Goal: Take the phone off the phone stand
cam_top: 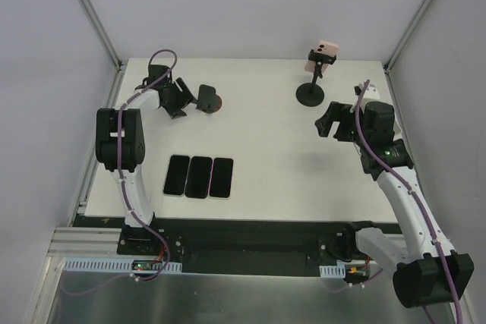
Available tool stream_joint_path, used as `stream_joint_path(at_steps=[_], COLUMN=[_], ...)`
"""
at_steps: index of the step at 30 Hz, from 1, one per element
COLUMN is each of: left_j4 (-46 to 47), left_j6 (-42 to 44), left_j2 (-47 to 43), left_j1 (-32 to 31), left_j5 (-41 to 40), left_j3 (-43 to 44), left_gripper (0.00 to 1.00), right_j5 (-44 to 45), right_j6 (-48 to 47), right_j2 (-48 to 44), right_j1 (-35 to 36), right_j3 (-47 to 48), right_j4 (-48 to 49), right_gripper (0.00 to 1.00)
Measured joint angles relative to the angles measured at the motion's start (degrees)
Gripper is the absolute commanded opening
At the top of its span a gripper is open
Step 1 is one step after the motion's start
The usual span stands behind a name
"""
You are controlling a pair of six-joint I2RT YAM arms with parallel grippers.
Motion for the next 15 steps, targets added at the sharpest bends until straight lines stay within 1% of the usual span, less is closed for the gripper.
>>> stream_joint_path(at_steps=[3, 5, 6, 8, 9, 15], left_j4=[2.6, 3.9, 4.6, 5.8, 6.1, 8.5], left_j6=[-4.2, -6.4, -7.5, -9.7, -10.5, -14.8], left_j2=[2.0, 3.1, 3.8, 5.0, 5.3, 6.1], left_j1=[0.0, -0.1, -0.1, -0.1, 0.0, 0.0], left_j5=[1.2, 1.9, 2.5, 3.6, 4.0, 6.0], left_j3=[-0.1, -0.1, -0.1, -0.1, -0.1, -0.6], left_gripper=[0.59, 0.57, 0.52, 0.49, 0.44, 0.31], right_j5=[0.8, 1.2, 1.5, 1.9, 2.2, 3.2], right_j6=[0.0, 0.0, 0.0, 0.0, 0.0, 0.0], right_j2=[-1.4, -2.0, -2.2, -2.5, -2.5, -2.6], right_j1=[0.0, 0.0, 0.0, 0.0, 0.0, 0.0], right_j3=[-0.4, -0.7, -0.8, -1.0, -1.0, -1.0], right_j4=[-0.8, -1.2, -1.4, -1.7, -1.8, -2.1], right_gripper=[0.96, 0.96, 0.96, 0.96, 0.96, 0.96])
